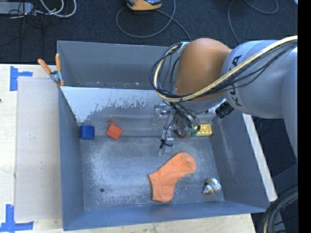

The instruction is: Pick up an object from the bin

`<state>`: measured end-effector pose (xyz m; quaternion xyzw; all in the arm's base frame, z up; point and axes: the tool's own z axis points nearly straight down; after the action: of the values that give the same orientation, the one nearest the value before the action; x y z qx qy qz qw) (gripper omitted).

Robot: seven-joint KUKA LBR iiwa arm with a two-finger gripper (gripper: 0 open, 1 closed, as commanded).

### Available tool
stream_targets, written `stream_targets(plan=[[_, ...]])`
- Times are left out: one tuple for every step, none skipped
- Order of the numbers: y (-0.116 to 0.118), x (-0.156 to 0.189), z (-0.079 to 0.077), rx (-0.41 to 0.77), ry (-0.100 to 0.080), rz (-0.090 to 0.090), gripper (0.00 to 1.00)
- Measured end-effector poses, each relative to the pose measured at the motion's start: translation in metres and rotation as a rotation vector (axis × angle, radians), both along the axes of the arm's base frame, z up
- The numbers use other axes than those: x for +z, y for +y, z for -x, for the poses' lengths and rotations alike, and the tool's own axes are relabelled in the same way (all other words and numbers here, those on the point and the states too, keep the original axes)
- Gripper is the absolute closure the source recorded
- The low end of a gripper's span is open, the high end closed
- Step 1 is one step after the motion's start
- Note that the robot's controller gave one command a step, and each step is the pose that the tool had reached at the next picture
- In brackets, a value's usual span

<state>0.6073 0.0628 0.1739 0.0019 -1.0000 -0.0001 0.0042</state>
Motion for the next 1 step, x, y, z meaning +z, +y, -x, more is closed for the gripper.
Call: stream_targets(plan=[[-0.0003,0.0049,-0.0015,-0.001,-0.008,0.0,0.0]])
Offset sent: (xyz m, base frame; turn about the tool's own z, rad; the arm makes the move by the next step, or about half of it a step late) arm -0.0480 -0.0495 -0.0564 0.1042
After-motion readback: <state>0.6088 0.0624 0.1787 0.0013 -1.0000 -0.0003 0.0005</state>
